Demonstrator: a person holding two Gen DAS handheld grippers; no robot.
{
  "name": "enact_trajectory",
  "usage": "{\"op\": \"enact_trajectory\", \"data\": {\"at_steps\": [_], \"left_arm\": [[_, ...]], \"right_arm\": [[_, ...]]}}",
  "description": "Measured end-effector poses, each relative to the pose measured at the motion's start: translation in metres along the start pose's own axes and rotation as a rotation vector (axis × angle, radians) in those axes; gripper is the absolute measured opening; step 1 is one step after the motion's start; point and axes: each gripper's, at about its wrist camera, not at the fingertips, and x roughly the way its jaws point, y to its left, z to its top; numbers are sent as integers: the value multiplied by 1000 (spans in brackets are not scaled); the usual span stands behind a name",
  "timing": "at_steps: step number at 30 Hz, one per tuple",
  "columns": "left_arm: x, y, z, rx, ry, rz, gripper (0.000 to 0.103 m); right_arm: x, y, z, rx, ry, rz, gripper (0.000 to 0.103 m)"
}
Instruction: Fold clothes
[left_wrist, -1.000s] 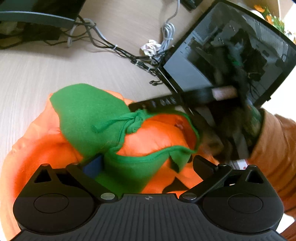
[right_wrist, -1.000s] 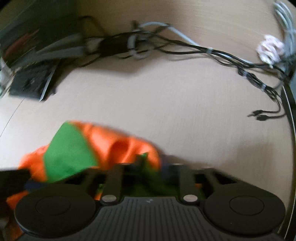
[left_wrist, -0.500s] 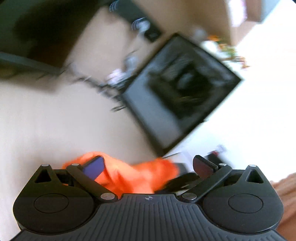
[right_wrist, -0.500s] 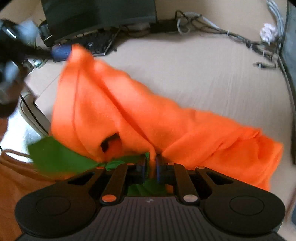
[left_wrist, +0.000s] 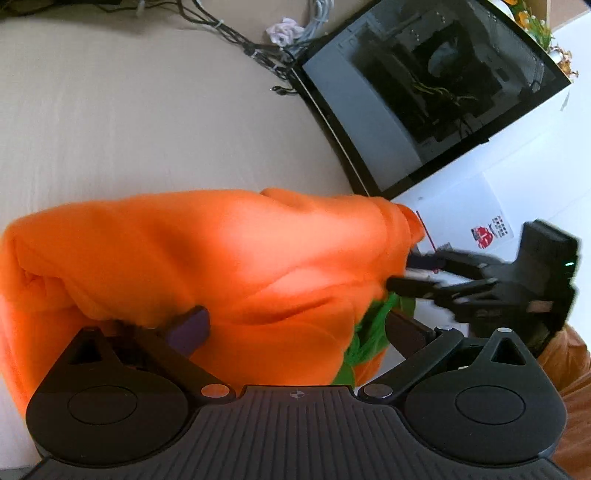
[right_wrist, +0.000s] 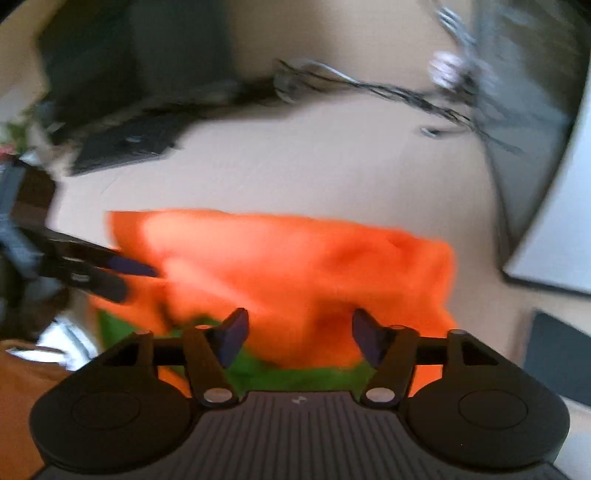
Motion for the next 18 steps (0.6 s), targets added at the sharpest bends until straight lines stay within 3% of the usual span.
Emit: {"op": "enact_trajectory", "data": {"at_steps": [3, 6, 10, 13, 15, 18], "left_arm": [[7, 4, -1, -6, -9, 19, 103], [21, 12, 20, 42, -45, 43, 103], [51, 23, 84, 152, -92, 220, 103], [53, 36, 119, 120, -126, 322, 103], [28, 37, 119, 61, -166, 293, 103], [-26, 38, 89, 27, -241, 196, 103]], "right_arm": [[24, 1, -11, 17, 38, 32, 66], [44, 11, 8, -39, -44, 4, 66], [91, 13, 59, -51, -148, -74, 66], [114, 9, 101, -27, -136, -108, 66], [100, 5, 106, -21, -139, -84, 65], [57, 23, 89, -185, -246, -139, 65]]}}
